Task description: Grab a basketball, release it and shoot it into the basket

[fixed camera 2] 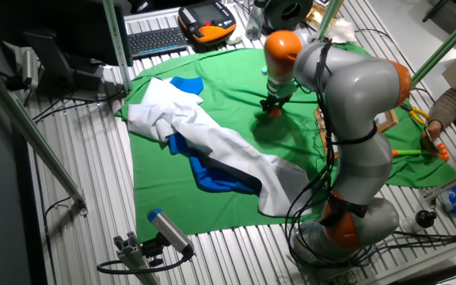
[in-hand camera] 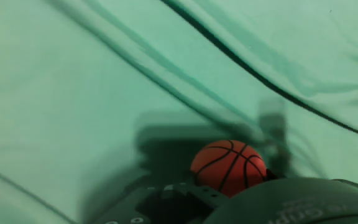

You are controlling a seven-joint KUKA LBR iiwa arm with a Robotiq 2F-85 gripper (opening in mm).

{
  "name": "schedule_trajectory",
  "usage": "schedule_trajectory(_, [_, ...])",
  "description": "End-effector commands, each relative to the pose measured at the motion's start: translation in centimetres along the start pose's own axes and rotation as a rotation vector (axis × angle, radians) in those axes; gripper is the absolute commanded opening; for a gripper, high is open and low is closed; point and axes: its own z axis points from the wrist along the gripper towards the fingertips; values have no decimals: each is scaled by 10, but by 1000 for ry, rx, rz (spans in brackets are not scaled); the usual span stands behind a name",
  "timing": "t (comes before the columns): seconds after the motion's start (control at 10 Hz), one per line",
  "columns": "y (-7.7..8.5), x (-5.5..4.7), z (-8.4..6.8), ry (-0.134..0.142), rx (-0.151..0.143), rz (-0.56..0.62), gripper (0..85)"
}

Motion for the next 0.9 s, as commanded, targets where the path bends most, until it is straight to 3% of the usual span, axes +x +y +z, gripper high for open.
schedule_trajectory(0.0, [-2, 2, -21, 16, -14, 3, 0])
schedule_trajectory(0.1, [-4, 8, -41, 39, -28, 7, 0])
schedule_trajectory(0.4, [-17, 36, -102, 83, 2, 22, 0])
schedule_trajectory(0.6, [-27, 49, -125, 95, 3, 26, 0])
schedule_trajectory(0.8, [-36, 56, -141, 108, -7, 29, 0])
